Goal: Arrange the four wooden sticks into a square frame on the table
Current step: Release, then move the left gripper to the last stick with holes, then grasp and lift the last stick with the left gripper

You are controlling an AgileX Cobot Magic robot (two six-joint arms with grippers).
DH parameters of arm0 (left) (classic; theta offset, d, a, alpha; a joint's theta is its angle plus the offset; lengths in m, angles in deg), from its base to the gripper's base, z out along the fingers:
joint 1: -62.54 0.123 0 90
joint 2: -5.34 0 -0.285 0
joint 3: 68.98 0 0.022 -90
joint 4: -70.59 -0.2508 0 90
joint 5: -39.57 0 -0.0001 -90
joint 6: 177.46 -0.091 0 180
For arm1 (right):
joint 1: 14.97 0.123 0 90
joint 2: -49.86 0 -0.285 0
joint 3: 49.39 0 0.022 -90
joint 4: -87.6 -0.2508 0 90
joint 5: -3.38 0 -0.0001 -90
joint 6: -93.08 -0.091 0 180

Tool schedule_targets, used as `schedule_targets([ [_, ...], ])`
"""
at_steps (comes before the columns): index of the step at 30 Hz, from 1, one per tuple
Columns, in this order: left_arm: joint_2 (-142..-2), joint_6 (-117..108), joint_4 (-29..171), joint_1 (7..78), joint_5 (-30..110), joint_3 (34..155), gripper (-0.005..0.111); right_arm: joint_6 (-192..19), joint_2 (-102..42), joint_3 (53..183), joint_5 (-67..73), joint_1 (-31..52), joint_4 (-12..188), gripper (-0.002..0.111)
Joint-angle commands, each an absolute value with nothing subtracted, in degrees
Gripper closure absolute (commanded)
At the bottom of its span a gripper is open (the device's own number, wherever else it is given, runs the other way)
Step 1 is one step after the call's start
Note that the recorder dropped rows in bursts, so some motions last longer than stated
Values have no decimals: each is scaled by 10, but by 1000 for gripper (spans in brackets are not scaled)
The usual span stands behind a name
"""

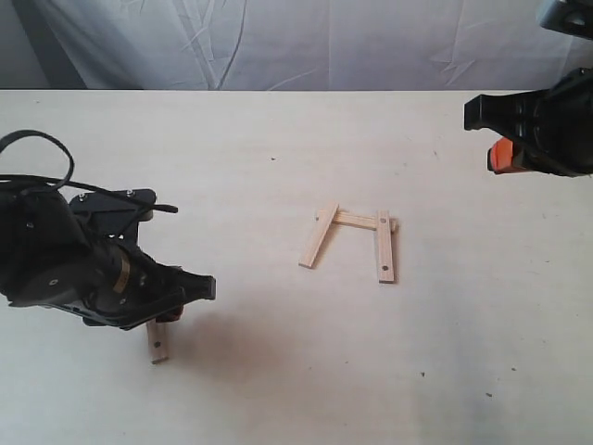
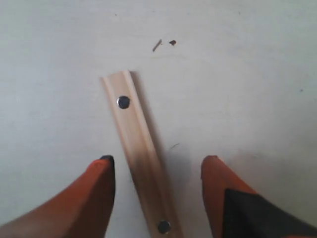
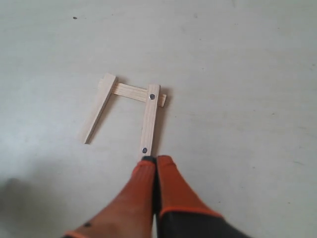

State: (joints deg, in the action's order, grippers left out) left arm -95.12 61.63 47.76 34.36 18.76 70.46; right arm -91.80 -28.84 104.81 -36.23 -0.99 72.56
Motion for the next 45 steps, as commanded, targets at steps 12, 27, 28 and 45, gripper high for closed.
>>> schedule_targets([
  [12, -997, 657, 438, 344, 217, 702, 55, -914, -285, 1046, -358, -13, 727, 108],
  [27, -1014, 647, 419, 344, 225, 702, 107, -914, -285, 1046, -357, -13, 727, 108],
  [28, -1010, 623, 417, 344, 236, 702, 107, -914, -285, 1046, -357, -13, 727, 108],
  [45, -993, -226, 756, 344, 69, 1011, 107, -878, -273, 1065, -369, -71, 729, 108],
])
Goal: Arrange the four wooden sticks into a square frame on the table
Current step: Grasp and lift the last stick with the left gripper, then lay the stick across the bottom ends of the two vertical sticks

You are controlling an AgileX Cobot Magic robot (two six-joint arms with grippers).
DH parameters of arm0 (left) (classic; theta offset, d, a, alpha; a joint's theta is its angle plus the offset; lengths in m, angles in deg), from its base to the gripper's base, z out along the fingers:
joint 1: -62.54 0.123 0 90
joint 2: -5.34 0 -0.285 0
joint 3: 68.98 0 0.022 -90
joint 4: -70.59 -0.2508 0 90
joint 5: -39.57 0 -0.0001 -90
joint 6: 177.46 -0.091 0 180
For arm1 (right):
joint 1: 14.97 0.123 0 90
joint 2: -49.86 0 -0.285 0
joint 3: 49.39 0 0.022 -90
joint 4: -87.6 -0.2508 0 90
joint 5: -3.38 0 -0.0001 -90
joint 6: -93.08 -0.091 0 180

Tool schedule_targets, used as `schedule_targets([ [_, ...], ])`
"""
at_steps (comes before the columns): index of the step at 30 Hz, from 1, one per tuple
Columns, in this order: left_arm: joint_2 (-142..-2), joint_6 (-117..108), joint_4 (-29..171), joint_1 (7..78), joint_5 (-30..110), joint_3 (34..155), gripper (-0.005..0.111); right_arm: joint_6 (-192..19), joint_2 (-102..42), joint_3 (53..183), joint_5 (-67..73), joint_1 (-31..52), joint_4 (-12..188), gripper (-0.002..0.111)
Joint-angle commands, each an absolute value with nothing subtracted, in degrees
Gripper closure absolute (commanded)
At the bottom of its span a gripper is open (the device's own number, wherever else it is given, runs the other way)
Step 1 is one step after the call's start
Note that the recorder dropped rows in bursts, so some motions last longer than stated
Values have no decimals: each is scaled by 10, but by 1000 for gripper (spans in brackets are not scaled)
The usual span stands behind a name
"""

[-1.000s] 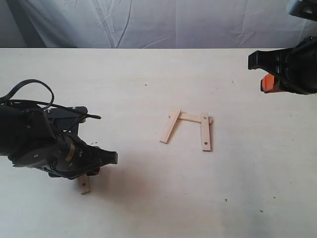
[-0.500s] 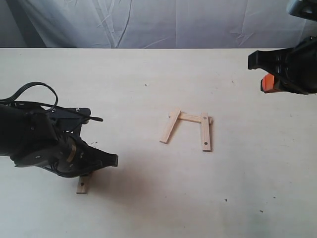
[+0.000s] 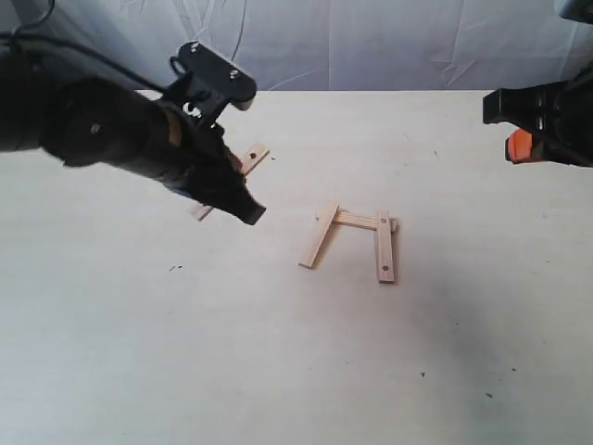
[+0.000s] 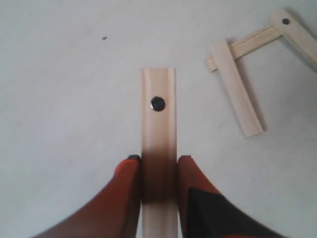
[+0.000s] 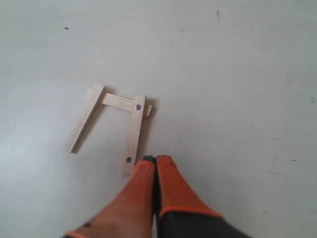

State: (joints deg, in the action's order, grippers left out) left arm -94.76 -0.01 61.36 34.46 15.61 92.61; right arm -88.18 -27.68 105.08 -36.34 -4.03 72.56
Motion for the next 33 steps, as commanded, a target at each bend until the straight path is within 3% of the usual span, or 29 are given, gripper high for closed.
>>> schedule_targets([
  [1, -1012, -264, 775, 344, 46, 1033, 107, -878, -273, 1066, -368, -77, 728, 108],
  [8, -1136, -529, 906, 338, -42, 1183, 107, -878, -273, 1069, -361, -98, 718, 108],
  [13, -1211, -741, 915, 288, -38, 1219, 107, -878, -273, 1069, -360, -98, 718, 108],
  [33, -1279, -760, 907, 275, 20, 1219, 107, -878, -273, 1069, -359, -98, 713, 108],
])
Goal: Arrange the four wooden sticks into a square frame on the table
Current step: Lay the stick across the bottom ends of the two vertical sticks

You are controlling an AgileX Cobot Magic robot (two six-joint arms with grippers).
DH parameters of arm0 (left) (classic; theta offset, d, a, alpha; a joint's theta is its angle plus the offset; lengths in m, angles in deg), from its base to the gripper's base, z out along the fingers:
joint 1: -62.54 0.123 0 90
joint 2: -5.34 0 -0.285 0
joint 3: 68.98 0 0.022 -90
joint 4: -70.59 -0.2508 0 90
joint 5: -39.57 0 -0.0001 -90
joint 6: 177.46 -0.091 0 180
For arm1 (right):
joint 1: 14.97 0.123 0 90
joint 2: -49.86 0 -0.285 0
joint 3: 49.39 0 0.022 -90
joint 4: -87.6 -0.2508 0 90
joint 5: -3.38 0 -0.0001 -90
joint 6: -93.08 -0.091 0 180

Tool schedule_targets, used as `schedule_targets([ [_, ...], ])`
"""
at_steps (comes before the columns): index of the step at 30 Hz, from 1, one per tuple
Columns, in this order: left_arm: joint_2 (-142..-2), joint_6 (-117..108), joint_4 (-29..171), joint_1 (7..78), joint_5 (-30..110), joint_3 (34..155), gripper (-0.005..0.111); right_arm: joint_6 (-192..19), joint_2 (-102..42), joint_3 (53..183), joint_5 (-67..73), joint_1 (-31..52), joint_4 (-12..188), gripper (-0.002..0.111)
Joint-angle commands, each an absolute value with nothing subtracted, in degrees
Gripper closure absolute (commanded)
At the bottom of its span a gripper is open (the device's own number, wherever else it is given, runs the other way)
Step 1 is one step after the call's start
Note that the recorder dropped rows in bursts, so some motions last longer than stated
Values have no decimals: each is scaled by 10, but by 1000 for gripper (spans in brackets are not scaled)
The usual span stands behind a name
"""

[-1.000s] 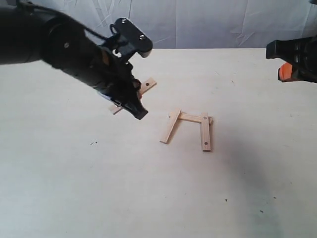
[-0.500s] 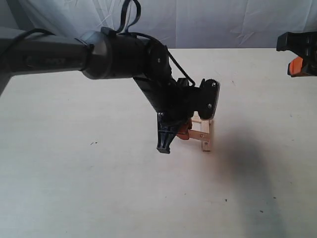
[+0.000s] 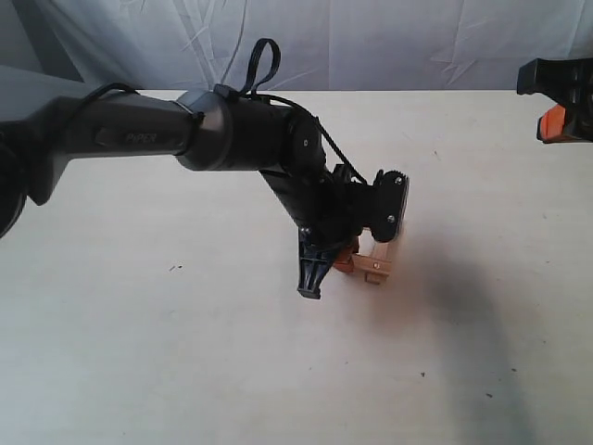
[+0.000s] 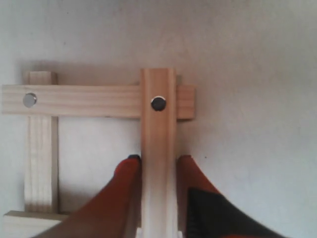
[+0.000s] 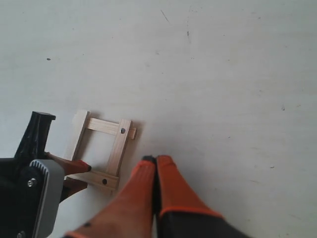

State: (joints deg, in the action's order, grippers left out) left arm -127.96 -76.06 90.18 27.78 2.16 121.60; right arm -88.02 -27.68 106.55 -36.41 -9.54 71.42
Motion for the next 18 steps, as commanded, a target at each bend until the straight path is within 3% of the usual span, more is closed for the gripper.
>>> schedule_targets([
  [1, -1279, -760, 907, 275, 20, 1219, 107, -878, -273, 1069, -359, -98, 713, 108],
  [9, -1279, -758, 907, 275, 21, 1219, 103, -878, -273, 1069, -359, -98, 713, 108],
  [15, -1279, -758, 907, 275, 18, 1219, 69, -876, -273, 1069, -359, -98, 712, 108],
  [18, -1268, -756, 905, 275, 10, 1219, 62, -876, -273, 1069, -359, -98, 710, 108],
])
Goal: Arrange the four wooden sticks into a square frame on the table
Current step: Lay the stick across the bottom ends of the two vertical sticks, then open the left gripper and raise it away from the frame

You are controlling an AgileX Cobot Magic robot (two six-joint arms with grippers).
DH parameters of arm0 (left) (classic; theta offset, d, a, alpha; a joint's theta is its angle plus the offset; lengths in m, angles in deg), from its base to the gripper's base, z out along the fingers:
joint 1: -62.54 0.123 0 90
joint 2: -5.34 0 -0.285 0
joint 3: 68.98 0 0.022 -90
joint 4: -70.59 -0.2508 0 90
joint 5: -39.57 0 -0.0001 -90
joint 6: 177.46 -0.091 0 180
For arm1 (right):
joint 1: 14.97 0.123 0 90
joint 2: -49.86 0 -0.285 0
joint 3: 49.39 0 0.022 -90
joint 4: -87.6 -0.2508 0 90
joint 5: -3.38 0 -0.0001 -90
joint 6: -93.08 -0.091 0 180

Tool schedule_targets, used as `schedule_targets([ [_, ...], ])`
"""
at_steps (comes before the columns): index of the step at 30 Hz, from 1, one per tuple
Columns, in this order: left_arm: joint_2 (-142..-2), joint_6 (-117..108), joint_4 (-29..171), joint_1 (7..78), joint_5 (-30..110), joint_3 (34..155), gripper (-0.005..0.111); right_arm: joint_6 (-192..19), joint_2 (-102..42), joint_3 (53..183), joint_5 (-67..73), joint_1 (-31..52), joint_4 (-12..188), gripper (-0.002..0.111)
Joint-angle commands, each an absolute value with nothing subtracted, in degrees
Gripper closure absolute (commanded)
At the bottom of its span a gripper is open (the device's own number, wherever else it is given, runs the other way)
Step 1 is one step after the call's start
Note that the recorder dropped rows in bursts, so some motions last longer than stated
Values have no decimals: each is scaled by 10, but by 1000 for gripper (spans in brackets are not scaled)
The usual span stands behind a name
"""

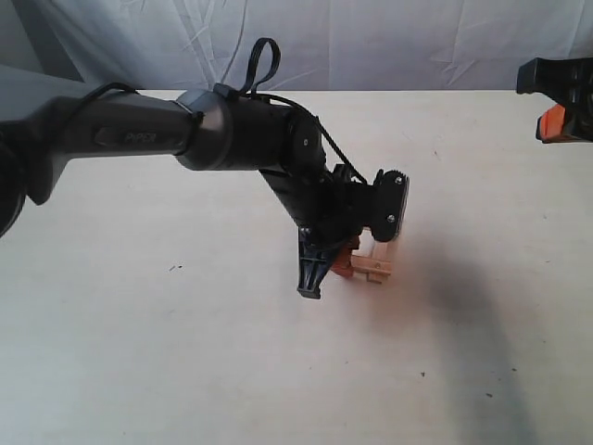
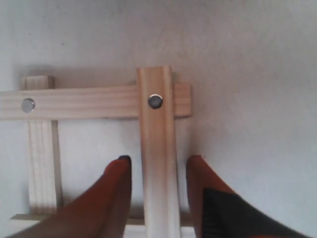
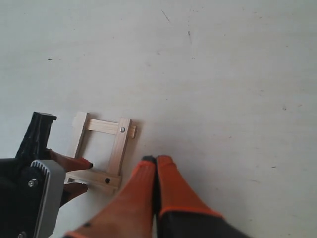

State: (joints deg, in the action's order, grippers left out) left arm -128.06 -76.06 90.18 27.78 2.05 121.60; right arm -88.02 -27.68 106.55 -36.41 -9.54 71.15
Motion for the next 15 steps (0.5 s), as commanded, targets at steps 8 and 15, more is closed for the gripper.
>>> schedule_targets([
  [8, -1133, -390, 779, 278, -60, 1219, 90, -826, -273, 1069, -364, -96, 695, 108],
  [15, -1037, -146, 692, 318, -195, 1219, 107, -770, -264, 1067, -410, -92, 702, 108],
])
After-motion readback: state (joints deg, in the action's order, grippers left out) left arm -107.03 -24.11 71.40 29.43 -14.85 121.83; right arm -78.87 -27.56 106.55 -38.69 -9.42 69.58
